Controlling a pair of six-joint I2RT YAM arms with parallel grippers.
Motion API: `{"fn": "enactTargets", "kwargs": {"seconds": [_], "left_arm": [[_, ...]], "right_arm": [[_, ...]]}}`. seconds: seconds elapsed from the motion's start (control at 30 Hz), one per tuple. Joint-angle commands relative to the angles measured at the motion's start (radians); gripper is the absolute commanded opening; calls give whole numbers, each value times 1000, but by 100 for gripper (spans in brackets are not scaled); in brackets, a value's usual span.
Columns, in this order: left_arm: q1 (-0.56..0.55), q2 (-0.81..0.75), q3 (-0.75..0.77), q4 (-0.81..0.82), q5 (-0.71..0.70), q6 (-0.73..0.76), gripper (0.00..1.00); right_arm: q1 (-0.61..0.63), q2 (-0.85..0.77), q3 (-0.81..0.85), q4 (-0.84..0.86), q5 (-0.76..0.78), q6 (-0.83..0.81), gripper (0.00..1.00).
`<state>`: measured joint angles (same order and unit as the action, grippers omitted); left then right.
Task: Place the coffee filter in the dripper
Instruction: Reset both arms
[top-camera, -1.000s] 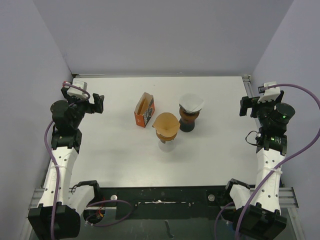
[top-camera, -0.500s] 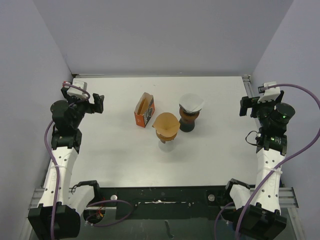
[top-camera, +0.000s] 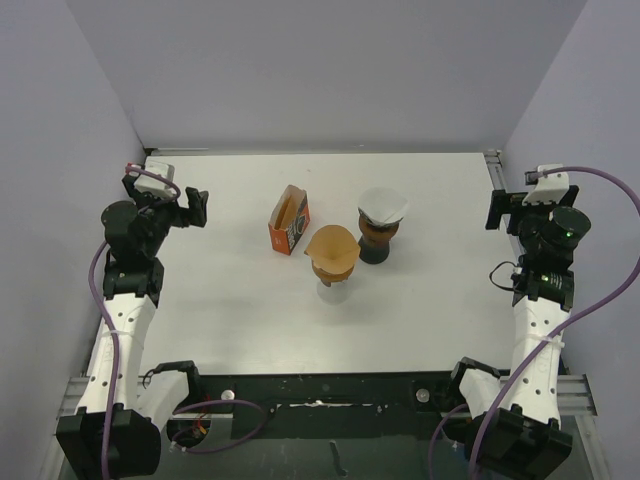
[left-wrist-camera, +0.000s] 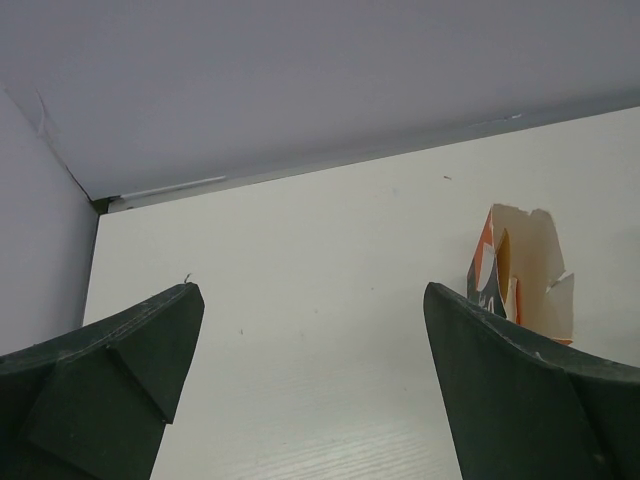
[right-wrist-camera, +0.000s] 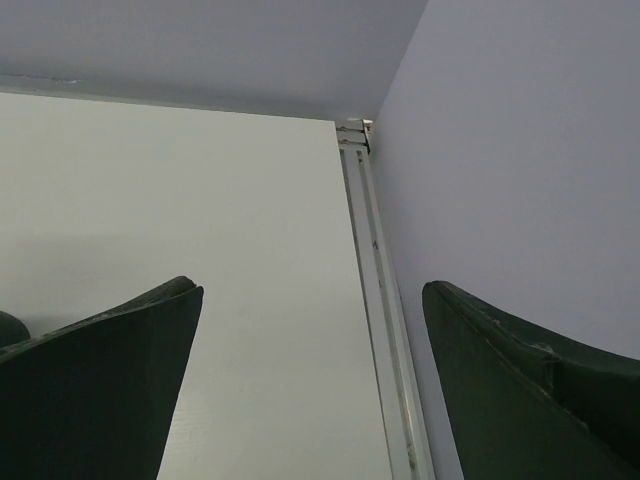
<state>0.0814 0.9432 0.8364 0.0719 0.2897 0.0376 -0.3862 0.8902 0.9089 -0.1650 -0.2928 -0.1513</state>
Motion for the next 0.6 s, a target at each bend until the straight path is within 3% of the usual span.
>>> {"fn": "enactTargets", "kwargs": {"seconds": [0.0,0.57], "left_arm": [[8,-9,0,62,9,-1,92],[17,-11,-18,125,27,-53,92]], "right_arm": [[-9,-11,-1,81,117,30,98],[-9,-9,4,25,-152,-5,98]]}}
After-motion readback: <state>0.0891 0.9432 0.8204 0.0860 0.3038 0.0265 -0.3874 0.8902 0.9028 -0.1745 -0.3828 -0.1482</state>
